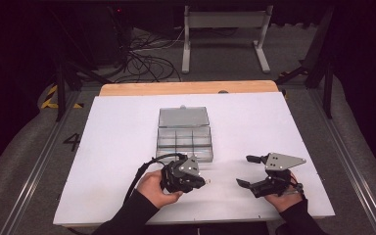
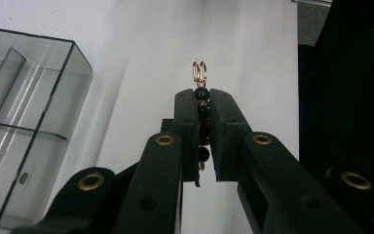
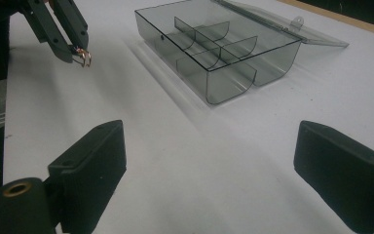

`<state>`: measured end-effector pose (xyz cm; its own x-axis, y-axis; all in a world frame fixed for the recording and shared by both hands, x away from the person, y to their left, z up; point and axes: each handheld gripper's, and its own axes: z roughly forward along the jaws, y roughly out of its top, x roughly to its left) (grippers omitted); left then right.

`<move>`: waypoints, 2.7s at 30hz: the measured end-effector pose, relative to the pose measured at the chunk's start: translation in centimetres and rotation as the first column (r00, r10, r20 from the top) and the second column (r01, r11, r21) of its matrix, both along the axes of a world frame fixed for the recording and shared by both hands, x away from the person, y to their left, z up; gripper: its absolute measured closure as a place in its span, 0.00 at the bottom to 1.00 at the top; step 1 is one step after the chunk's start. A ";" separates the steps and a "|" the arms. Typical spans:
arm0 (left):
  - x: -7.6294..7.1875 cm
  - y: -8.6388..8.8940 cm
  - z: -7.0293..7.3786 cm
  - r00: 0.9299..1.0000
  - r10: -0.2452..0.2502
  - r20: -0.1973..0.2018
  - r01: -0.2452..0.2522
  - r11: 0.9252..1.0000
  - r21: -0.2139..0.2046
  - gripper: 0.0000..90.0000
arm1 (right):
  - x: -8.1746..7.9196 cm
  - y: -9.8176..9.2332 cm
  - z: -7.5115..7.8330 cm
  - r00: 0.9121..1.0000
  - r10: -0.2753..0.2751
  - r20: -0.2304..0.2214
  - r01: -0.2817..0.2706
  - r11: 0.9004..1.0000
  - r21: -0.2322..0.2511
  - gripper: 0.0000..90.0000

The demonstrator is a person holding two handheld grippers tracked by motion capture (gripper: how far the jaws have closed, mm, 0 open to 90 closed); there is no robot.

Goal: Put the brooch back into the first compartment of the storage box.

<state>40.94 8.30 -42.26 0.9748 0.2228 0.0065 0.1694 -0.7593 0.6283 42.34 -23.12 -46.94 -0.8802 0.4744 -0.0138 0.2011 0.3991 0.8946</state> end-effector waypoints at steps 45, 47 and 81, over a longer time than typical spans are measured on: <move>1.8 4.6 4.0 0.978 0.201 0.051 -0.193 0.973 -0.123 0.92 | 0.0 0.1 0.0 1.000 0.006 -0.003 -0.006 1.000 -0.001 0.13; 2.0 4.8 4.1 0.977 0.208 0.046 -0.201 0.972 -0.123 0.92 | 0.0 0.1 0.0 1.000 0.005 -0.002 -0.005 1.000 -0.003 0.13; 4.1 8.5 3.8 0.901 0.431 0.053 -0.419 0.894 -0.160 0.92 | 0.0 0.1 -0.1 1.000 0.004 -0.006 -0.004 1.000 -0.003 0.13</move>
<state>45.09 16.75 -38.50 0.7840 0.6203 0.0224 0.3975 -0.5295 0.7495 42.37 -23.02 -47.00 -0.8823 0.4706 -0.0101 0.2044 0.4024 0.8923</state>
